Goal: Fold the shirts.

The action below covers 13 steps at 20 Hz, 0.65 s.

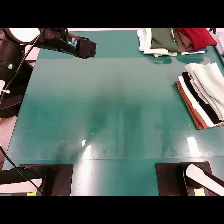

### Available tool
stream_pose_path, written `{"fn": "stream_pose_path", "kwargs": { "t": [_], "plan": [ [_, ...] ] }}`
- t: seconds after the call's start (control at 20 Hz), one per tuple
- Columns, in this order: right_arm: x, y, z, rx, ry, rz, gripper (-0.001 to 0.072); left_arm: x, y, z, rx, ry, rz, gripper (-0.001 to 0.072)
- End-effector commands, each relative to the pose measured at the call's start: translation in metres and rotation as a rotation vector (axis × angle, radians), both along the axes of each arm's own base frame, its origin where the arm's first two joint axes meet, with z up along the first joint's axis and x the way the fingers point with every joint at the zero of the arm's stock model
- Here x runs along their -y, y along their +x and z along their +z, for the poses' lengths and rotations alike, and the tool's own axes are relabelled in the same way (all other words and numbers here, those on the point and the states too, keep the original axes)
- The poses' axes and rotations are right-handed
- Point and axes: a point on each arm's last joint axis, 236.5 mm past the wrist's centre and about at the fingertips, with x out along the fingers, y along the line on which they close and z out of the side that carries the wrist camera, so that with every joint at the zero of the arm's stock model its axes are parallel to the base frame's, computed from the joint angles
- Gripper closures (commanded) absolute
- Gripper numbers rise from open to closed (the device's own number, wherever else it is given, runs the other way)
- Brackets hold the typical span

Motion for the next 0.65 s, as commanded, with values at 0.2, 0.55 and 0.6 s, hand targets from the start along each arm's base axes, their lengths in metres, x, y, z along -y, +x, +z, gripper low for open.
{"fn": "stream_pose_path", "kwargs": {
  "t": [0.2, 0.55, 0.6],
  "plan": [
    [-0.2, 0.005, -0.014, -0.03, 0.075, 0.479, 0.0688, 0.003, 0.016, 0.021, 0.091, -0.056, 0.03, 0.0684],
    [-0.231, 0.001, -0.025, -0.059, 0.082, 0.554, 0.0689, 0.004, 0.025, 0.035, 0.151, -0.093, 0.049, 0.0683],
    [-0.228, 0.002, -0.025, -0.059, 0.082, 0.547, 0.0689, 0.004, 0.025, 0.036, 0.153, -0.094, 0.05, 0.0683]
  ]
}}
